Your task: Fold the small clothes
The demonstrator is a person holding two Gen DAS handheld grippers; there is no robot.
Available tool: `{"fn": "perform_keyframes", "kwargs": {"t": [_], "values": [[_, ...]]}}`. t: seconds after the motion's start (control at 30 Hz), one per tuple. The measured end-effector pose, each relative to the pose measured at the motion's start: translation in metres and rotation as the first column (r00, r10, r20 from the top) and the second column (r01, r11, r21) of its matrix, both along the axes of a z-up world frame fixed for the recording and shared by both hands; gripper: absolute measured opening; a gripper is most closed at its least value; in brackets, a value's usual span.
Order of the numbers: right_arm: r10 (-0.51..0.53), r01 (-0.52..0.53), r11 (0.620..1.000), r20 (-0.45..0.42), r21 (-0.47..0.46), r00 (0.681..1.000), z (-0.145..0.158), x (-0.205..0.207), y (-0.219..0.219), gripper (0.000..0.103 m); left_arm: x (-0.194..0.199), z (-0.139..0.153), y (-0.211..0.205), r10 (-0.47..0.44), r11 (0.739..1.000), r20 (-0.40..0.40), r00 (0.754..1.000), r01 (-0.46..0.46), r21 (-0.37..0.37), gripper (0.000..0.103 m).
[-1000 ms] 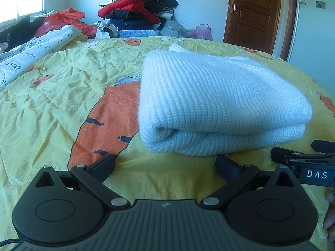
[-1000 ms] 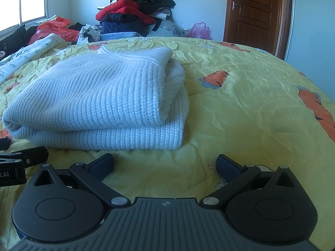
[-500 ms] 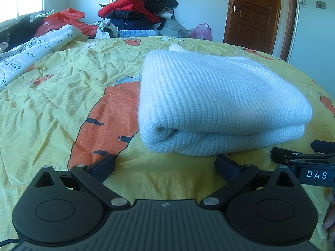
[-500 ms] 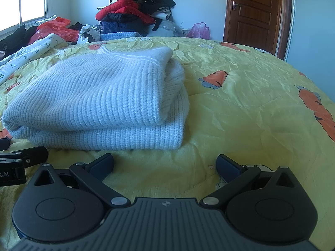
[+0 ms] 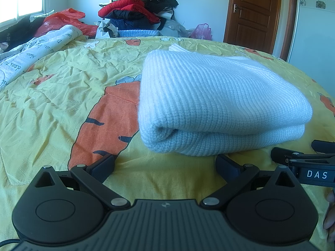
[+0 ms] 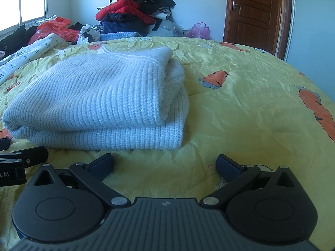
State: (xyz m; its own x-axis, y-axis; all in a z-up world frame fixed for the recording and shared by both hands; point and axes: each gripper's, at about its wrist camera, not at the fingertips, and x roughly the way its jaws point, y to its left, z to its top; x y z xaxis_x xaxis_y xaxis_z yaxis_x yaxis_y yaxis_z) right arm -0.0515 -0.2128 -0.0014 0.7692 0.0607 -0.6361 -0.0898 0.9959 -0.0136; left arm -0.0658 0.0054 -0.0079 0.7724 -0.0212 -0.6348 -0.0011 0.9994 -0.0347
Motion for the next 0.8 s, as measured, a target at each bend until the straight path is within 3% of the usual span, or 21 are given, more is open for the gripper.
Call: {"fn": "perform_keyframes", "kwargs": {"t": [0.67, 0.8], "values": [[0.003, -0.003, 1.0, 0.0, 0.001, 1.0, -0.0003, -0.0004, -0.0007, 0.102, -0.0015, 0.0006, -0.0008, 0.011, 1.0, 0.0, 1.0, -0.011, 0.0, 0.103], [0.053, -0.054, 0.998, -0.047, -0.014, 0.997, 0.0075, -0.0011, -0.0034, 0.103, -0.0082, 0.0068, -0.0003, 0.029, 1.0, -0.012, 1.0, -0.029, 0.003, 0.103]]}}
